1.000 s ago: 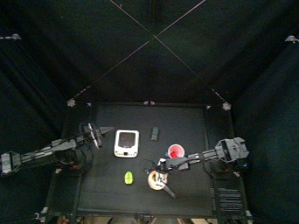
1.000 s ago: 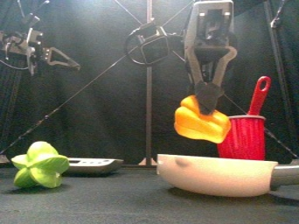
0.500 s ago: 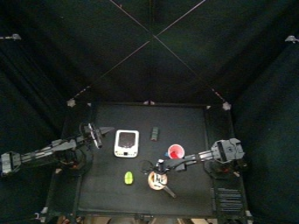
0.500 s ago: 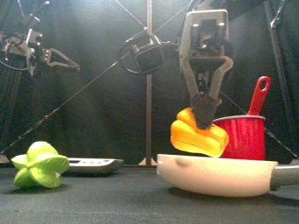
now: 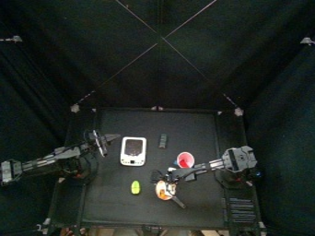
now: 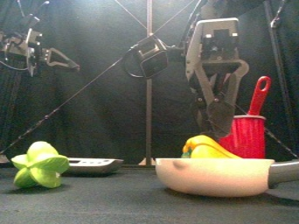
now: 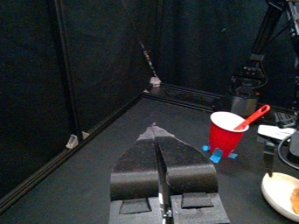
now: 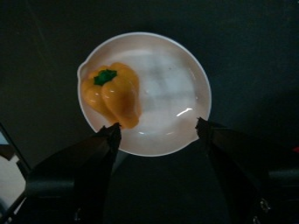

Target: Place squash in pan

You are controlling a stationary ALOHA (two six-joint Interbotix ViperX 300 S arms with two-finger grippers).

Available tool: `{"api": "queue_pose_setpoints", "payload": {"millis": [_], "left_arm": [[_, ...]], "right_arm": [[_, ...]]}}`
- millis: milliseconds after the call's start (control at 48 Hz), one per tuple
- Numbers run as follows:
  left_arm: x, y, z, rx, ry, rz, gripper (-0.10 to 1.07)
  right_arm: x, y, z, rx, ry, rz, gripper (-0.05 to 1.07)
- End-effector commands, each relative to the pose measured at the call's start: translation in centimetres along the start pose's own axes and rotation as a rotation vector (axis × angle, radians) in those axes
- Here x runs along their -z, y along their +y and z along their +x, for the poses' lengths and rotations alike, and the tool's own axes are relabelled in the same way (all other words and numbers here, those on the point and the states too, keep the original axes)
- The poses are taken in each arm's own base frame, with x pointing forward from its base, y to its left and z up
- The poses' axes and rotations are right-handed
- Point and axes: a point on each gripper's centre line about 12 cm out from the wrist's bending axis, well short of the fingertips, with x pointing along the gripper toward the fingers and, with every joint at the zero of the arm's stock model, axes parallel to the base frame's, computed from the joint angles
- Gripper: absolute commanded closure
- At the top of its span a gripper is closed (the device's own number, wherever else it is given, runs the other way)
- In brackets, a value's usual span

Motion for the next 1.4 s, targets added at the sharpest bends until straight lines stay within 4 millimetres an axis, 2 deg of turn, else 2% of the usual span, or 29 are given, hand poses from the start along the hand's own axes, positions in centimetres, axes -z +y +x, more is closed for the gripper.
{"api": "queue_pose_setpoints", "payload": {"millis": [0, 188, 312, 479, 625, 833, 1104, 1375], "left_arm": [[-0.7, -0.2, 0.2, 0.011, -0.021, -0.001, 0.97], [-0.9, -0.2, 0.3, 0.011, -0.035, 0.001, 0.97], [-1.1, -0.2, 0.3, 0.01, -0.044, -0.001, 0.97], [-1.0, -0.2, 0.3, 0.01, -0.041, -0.001, 0.97], [-1.0, -0.2, 0.3, 0.01, -0.041, -0.001, 0.97], [-0.9, -0.2, 0.3, 0.011, -0.04, 0.001, 0.97], [-0.9, -0.2, 0.3, 0.011, -0.04, 0.001, 0.97], [-0.9, -0.2, 0.3, 0.01, -0.04, 0.001, 0.97]], "right_arm": [[-0.2, 0.5, -1.3, -0.007, -0.034, -0.02, 0.04], [0.0, 1.1, -2.0, -0.017, -0.058, -0.036, 0.04], [-0.2, 1.5, -3.5, -0.026, -0.118, -0.06, 0.04], [-0.4, 1.1, -5.2, -0.015, -0.222, -0.027, 0.04], [0.4, 0.8, -5.3, 0.02, -0.283, 0.001, 0.04], [1.1, 2.3, -6.0, -0.014, -0.398, 0.008, 0.04], [1.9, 3.5, -4.9, -0.05, -0.468, -0.001, 0.04], [1.9, 3.5, -4.8, -0.048, -0.48, -0.001, 0.04]]}}
